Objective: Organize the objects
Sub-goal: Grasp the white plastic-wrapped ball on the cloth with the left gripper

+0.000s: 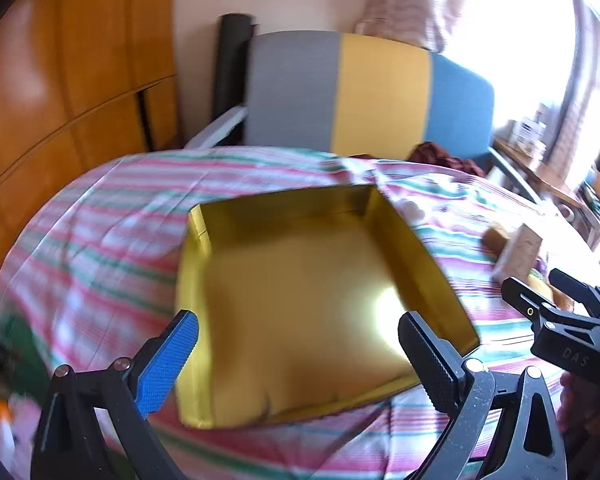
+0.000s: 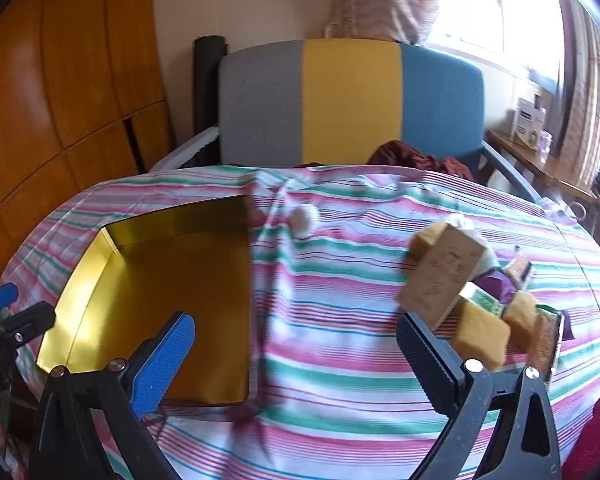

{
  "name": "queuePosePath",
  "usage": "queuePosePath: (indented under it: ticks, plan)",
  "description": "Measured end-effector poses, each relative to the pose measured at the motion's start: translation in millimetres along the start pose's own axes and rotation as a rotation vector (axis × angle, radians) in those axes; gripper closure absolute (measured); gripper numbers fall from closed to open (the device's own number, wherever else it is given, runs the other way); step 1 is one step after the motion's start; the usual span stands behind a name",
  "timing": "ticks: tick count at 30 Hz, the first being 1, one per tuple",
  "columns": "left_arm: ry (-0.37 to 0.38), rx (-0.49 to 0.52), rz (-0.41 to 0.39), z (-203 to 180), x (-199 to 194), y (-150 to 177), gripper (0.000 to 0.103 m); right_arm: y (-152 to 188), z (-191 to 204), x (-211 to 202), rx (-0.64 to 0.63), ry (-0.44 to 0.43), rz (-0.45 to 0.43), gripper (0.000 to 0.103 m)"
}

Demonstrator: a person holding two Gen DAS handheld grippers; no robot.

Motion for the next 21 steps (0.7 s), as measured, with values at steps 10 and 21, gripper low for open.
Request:
queuePosePath:
  ticks: [10,21]
  plan:
    - [0.162,0.199,0.017,-88,67,-66,0.003,-28,-127,1,0.096,0.181,-0.034,0.0]
    - [0.238,0.315,0.155,-167,184,-86,0.012,-10,-206,22,0.257,0.199,-0.042,0.0]
Point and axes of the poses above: each gripper's, at about its wrist camera, not at the fingertips, and x roughly the way its jaws point, z to its left, y to its underside, the point moved 5 cm from there along x, roughly the way its jaws point, and after that the axes turned 11 degrees about -z, right-handed, at the moved point
